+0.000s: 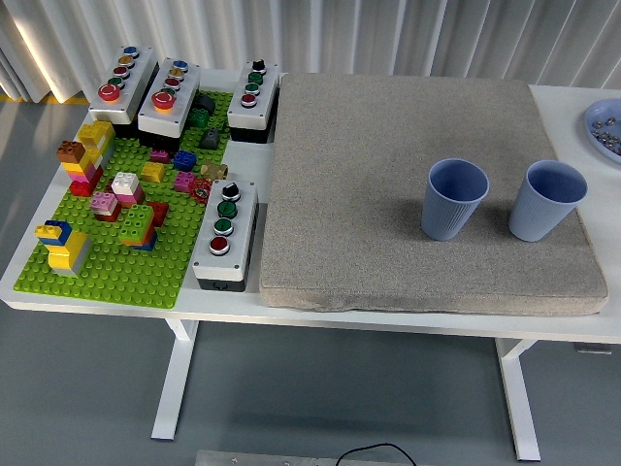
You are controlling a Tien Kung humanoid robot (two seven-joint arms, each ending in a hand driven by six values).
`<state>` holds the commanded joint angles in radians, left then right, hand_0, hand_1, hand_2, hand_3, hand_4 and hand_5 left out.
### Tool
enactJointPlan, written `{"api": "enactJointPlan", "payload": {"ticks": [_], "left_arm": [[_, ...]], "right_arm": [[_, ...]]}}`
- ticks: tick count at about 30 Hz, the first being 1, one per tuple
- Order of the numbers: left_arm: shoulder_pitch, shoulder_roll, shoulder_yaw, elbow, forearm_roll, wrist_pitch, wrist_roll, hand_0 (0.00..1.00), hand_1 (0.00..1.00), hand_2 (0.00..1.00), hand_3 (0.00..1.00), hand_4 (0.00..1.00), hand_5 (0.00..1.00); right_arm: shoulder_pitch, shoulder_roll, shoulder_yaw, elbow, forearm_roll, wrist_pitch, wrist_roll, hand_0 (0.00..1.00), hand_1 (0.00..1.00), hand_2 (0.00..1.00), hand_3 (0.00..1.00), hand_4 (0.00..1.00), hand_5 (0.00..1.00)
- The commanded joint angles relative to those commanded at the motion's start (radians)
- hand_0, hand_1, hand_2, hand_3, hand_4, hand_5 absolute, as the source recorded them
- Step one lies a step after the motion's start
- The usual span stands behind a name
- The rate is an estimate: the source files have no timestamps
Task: Pick cup pour cup place
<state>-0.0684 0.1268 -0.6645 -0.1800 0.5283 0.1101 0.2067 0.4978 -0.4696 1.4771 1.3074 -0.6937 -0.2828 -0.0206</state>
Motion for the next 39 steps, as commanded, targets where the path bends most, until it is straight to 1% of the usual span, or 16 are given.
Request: {"api": "enactJointPlan", "payload": {"ticks": [6, 8, 9, 12, 14, 16, 17, 20, 22, 23, 28, 29, 34, 35, 36, 39], "left_arm": [[0.004, 0.002, -0.01, 0.0, 0.012, -0.001, 0.001, 0.721, 0.781, 0.823, 0.682, 0.507, 0.942], [0.006, 0.003, -0.014, 0.0, 0.015, -0.002, 0.001, 0.721, 0.781, 0.823, 0.682, 0.507, 0.942], [0.006, 0.003, -0.014, 0.0, 0.016, -0.002, 0.001, 0.721, 0.781, 0.823, 0.682, 0.507, 0.942], [0.008, 0.003, -0.024, 0.0, 0.029, -0.002, 0.003, 0.721, 0.78, 0.823, 0.683, 0.507, 0.942], [0.008, 0.003, -0.026, 0.0, 0.032, -0.002, 0.004, 0.721, 0.78, 0.823, 0.683, 0.507, 0.942], [0.007, 0.004, -0.028, 0.0, 0.036, -0.003, 0.004, 0.721, 0.78, 0.823, 0.683, 0.507, 0.942], [0.006, 0.004, -0.027, 0.0, 0.037, -0.003, 0.004, 0.721, 0.78, 0.823, 0.683, 0.507, 0.942], [0.004, 0.003, -0.03, 0.0, 0.041, -0.004, 0.004, 0.721, 0.78, 0.823, 0.683, 0.507, 0.942], [0.003, 0.003, -0.033, 0.0, 0.043, -0.004, 0.004, 0.721, 0.78, 0.823, 0.683, 0.507, 0.942], [0.002, 0.002, -0.034, 0.0, 0.044, -0.004, 0.004, 0.721, 0.78, 0.823, 0.682, 0.507, 0.943], [0.0, 0.002, -0.036, 0.0, 0.048, -0.004, 0.004, 0.721, 0.78, 0.823, 0.682, 0.507, 0.943], [-0.002, 0.001, -0.036, 0.0, 0.05, -0.005, 0.004, 0.721, 0.78, 0.823, 0.682, 0.507, 0.943], [-0.005, 0.0, -0.036, 0.0, 0.055, -0.006, 0.004, 0.721, 0.78, 0.823, 0.682, 0.507, 0.943], [-0.006, -0.001, -0.037, 0.0, 0.057, -0.007, 0.005, 0.721, 0.78, 0.823, 0.682, 0.507, 0.943], [-0.006, -0.001, -0.039, 0.0, 0.059, -0.007, 0.005, 0.721, 0.78, 0.823, 0.682, 0.507, 0.943], [-0.006, -0.002, -0.039, 0.0, 0.06, -0.007, 0.005, 0.721, 0.78, 0.823, 0.682, 0.507, 0.943]], "right_arm": [[-0.096, -0.075, 0.009, 0.11, -0.007, 0.021, -0.013, 0.951, 0.839, 0.846, 0.862, 0.752, 0.998], [-0.131, -0.09, 0.011, 0.141, -0.009, 0.029, -0.017, 0.951, 0.839, 0.846, 0.862, 0.752, 0.998], [-0.135, -0.092, 0.012, 0.144, -0.009, 0.03, -0.017, 0.951, 0.839, 0.846, 0.862, 0.752, 0.998], [-0.226, -0.122, 0.018, 0.204, -0.027, 0.069, -0.023, 0.947, 0.836, 0.828, 0.856, 0.765, 0.99], [-0.254, -0.13, 0.019, 0.213, -0.03, 0.084, -0.022, 0.947, 0.836, 0.828, 0.856, 0.765, 0.99], [-0.293, -0.136, 0.026, 0.221, -0.034, 0.131, -0.026, 0.947, 0.836, 0.828, 0.856, 0.765, 0.99], [-0.306, -0.138, 0.03, 0.223, -0.038, 0.153, -0.029, 0.912, 0.834, 0.833, 0.866, 0.823, 0.685], [-0.348, -0.136, 0.047, 0.214, -0.09, 0.212, -0.039, 0.912, 0.834, 0.833, 0.866, 0.823, 0.685], [-0.37, -0.131, 0.062, 0.201, -0.11, 0.227, -0.038, 0.912, 0.834, 0.833, 0.866, 0.823, 0.685], [-0.377, -0.129, 0.067, 0.197, -0.117, 0.231, -0.037, 0.902, 0.839, 0.839, 0.889, 0.863, 0.507], [-0.41, -0.12, 0.088, 0.189, -0.131, 0.239, -0.041, 0.902, 0.839, 0.839, 0.889, 0.863, 0.507], [-0.422, -0.113, 0.093, 0.186, -0.14, 0.249, -0.045, 0.906, 0.837, 0.838, 0.892, 0.88, 0.498], [-0.442, -0.092, 0.095, 0.164, -0.166, 0.294, -0.052, 0.906, 0.837, 0.838, 0.892, 0.88, 0.498], [-0.445, -0.086, 0.095, 0.154, -0.186, 0.323, -0.057, 0.909, 0.844, 0.886, 0.937, 0.892, 0.378], [-0.447, -0.08, 0.095, 0.143, -0.202, 0.35, -0.061, 0.909, 0.844, 0.886, 0.937, 0.892, 0.378], [-0.45, -0.072, 0.095, 0.126, -0.228, 0.404, -0.069, 0.909, 0.844, 0.886, 0.937, 0.892, 0.378]]}}
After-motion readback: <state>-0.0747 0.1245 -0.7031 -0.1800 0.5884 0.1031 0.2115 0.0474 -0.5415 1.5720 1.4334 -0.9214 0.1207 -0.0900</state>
